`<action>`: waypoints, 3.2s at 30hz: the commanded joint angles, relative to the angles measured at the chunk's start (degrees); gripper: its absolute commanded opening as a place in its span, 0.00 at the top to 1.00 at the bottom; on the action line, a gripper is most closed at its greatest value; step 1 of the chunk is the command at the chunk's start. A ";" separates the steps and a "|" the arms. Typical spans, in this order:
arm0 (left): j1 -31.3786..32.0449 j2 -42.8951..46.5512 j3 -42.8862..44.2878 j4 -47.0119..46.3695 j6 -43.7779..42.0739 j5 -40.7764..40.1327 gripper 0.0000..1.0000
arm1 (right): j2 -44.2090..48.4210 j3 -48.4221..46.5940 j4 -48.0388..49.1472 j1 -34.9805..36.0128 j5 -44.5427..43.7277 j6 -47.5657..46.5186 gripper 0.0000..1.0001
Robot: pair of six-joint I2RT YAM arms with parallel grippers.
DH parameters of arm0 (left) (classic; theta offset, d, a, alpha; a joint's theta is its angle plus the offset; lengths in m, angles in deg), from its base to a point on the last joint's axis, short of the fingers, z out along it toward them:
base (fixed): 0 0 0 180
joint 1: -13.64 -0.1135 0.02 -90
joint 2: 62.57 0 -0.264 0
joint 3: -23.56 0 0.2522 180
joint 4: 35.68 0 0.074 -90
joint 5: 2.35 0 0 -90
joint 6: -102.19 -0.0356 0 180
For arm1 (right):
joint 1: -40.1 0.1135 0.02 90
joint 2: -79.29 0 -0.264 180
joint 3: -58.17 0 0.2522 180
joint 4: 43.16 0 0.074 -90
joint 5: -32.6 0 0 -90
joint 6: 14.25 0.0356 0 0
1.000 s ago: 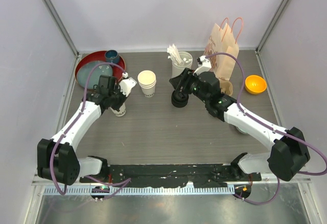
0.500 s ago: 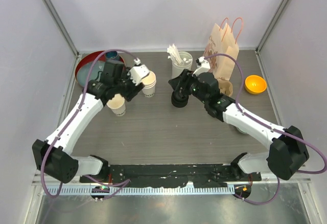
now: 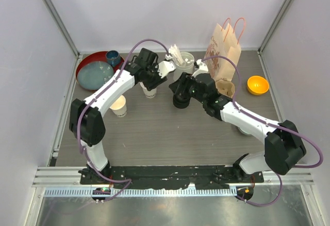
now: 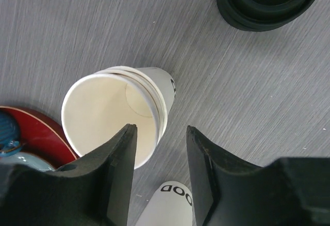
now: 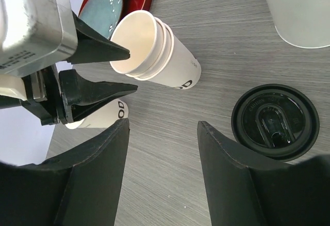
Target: Pack the takeout coffee
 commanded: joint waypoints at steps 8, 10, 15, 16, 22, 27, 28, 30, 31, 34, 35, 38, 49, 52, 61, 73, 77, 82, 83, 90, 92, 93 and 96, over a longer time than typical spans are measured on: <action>-0.14 -3.76 6.75 3.11 -0.55 -0.77 0.69 | -0.50 -1.92 1.00 -1.36 0.29 -1.51 0.39; -0.14 -4.37 7.53 4.25 -0.64 -0.77 0.68 | -0.76 -2.09 1.00 -1.45 0.64 -1.51 0.39; -0.14 -6.31 8.85 4.79 -0.64 -1.64 0.70 | -0.94 -2.36 0.91 -1.80 0.81 -1.60 0.39; -0.22 -6.49 9.38 4.70 -0.47 -2.08 0.71 | -0.77 -2.36 0.83 -1.80 0.81 -1.68 0.39; -0.22 -8.33 12.19 7.42 0.85 -1.48 0.84 | -0.33 -2.19 0.30 -2.15 0.81 -2.21 0.40; -0.22 -7.81 11.76 7.51 1.21 -1.64 1.00 | -0.41 -1.92 0.38 -2.41 0.81 -1.95 0.40; -0.14 -7.63 11.76 7.68 1.29 -1.56 1.00 | -0.59 -1.92 0.47 -2.33 0.99 -1.77 0.40; -0.14 -7.45 11.58 8.04 1.64 -1.12 1.00 | -1.29 -1.75 1.35 -2.33 1.08 -1.25 0.40; -0.22 -7.11 11.49 7.95 1.82 -1.03 1.00 | -1.90 -1.48 1.87 -2.33 1.08 -0.29 0.40; -0.05 -6.05 10.01 6.81 2.44 -0.68 1.00 | -5.50 -1.65 5.74 -2.33 1.08 2.26 0.43; -0.13 -5.09 9.22 6.29 2.44 -0.59 1.00 | -6.81 -2.18 6.88 -2.41 3.34 4.19 0.43; 0.04 -2.63 5.44 2.95 2.09 -1.03 1.00 | -13.40 -5.69 10.05 -2.41 5.73 7.70 0.43; 0.39 -0.51 1.39 0.74 1.03 -0.68 1.00 | -24.31 -12.03 17.08 -2.33 11.36 14.31 0.44; 0.48 -0.68 1.56 0.65 1.29 -0.50 1.00 | -25.55 -12.38 17.87 -2.33 11.71 15.01 0.45; 0.39 0.10 1.74 -0.75 2.96 0.72 1.00 | -28.89 -12.99 19.10 -2.33 12.94 17.56 0.48; 0.66 5.55 -2.04 -6.19 4.11 0.11 1.00 | -29.59 -12.38 18.40 -2.24 11.72 16.95 0.48; 0.57 6.87 -1.43 -6.38 3.84 -0.41 1.00 | -28.45 -12.64 16.65 -2.24 10.84 15.46 0.48; 0.57 7.22 1.12 -3.57 2.35 -2.96 1.00 | -26.61 -12.91 15.42 -2.24 10.40 14.05 0.48; 0.65 7.31 2.78 -2.87 2.35 -3.66 1.00 | -26.34 -12.99 14.72 -2.33 10.13 13.53 0.48; 0.66 8.19 8.24 1.88 1.73 -8.13 1.00 | -24.15 -15.98 11.55 -2.24 9.60 10.54 0.47; 0.65 8.98 9.21 2.59 1.65 -9.46 1.00 | -22.83 -16.33 10.76 -2.24 9.34 9.75 0.46; 0.66 9.33 9.64 3.02 1.65 -9.73 1.00 | -22.22 -16.60 10.41 -2.24 9.17 8.78 0.46; 0.66 10.82 12.63 6.62 2.43 -9.12 1.00 | -19.67 -17.47 7.69 -2.33 9.08 5.72 0.44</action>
